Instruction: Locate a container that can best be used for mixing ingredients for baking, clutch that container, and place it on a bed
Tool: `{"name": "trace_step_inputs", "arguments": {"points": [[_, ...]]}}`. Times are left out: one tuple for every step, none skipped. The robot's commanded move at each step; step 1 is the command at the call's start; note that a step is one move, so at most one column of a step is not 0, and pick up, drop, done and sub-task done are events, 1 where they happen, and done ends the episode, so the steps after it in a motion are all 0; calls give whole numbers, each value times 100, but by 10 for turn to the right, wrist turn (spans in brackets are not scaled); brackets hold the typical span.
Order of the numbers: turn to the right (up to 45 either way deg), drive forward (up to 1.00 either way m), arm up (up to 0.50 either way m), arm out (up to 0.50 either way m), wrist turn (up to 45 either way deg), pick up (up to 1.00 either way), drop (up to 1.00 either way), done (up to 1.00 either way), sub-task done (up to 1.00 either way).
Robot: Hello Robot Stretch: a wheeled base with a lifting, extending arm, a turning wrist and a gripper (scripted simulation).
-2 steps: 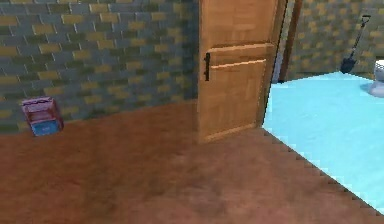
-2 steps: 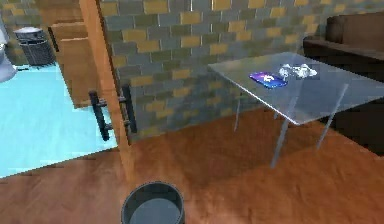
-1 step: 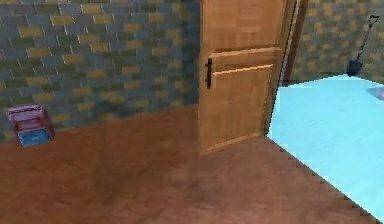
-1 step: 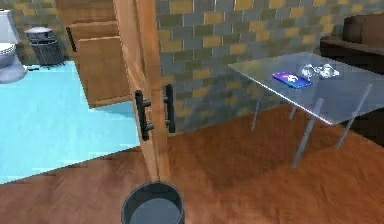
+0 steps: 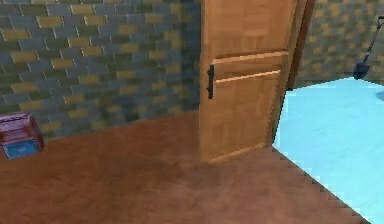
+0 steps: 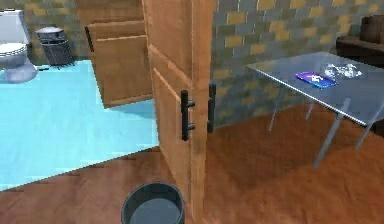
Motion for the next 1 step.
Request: {"name": "trace_step_inputs", "arguments": {"points": [[180,0,0,0,0,0,0,0,0]]}}
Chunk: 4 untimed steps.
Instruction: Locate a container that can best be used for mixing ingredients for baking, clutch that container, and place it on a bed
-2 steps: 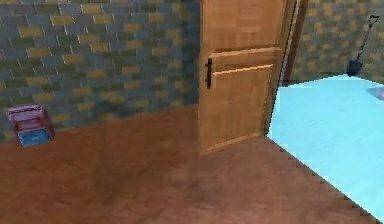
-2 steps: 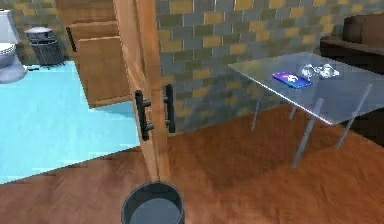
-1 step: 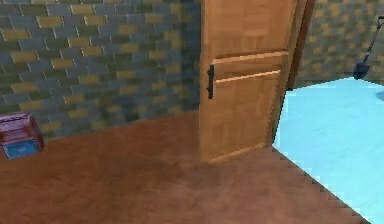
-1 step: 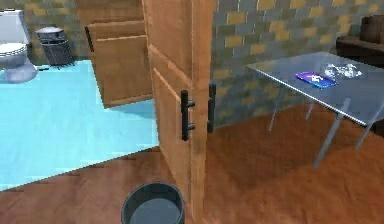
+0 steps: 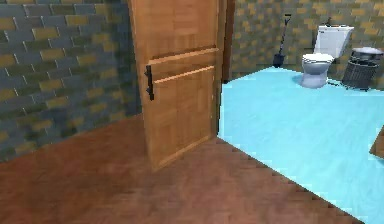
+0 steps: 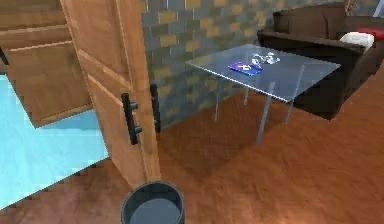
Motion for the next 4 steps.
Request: {"name": "trace_step_inputs", "arguments": {"points": [[30,0,0,0,0,0,0,0,0],[0,60,0,0,0,0,0,0,0],[300,0,0,0,0,0,0,0,0],[0,100,0,0,0,0,0,0,0]]}}
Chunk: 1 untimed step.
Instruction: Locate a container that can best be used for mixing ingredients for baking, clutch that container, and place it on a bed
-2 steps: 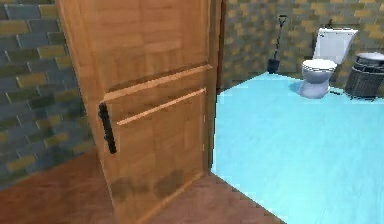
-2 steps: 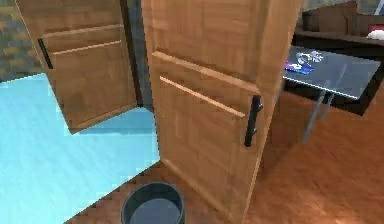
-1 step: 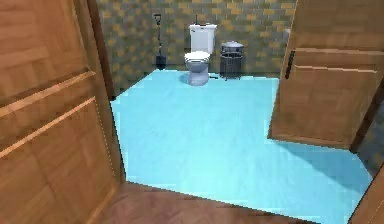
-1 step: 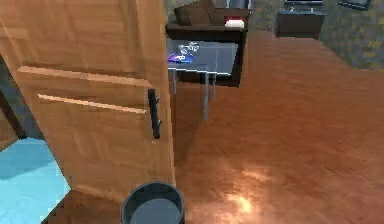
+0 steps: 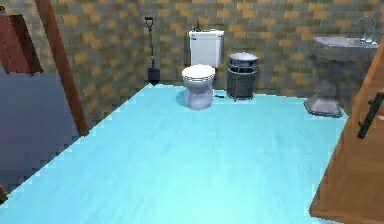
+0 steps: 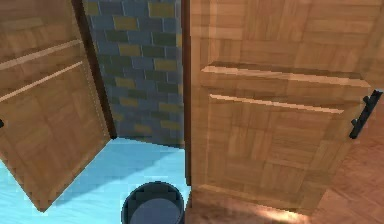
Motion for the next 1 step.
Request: {"name": "trace_step_inputs", "arguments": {"points": [[60,0,0,0,0,0,0,0,0]]}}
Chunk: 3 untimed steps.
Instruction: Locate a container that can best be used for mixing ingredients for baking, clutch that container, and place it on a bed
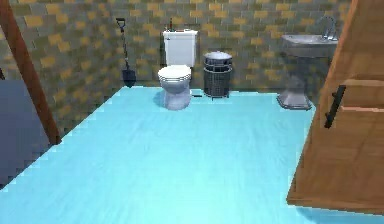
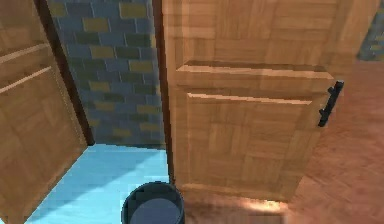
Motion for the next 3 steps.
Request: {"name": "trace_step_inputs", "arguments": {"points": [[0,45,0,0,0,0,0,0,0],[-450,0,0,0,0,0,0,0,0],[-90,0,0,0,0,0,0,0,0]]}}
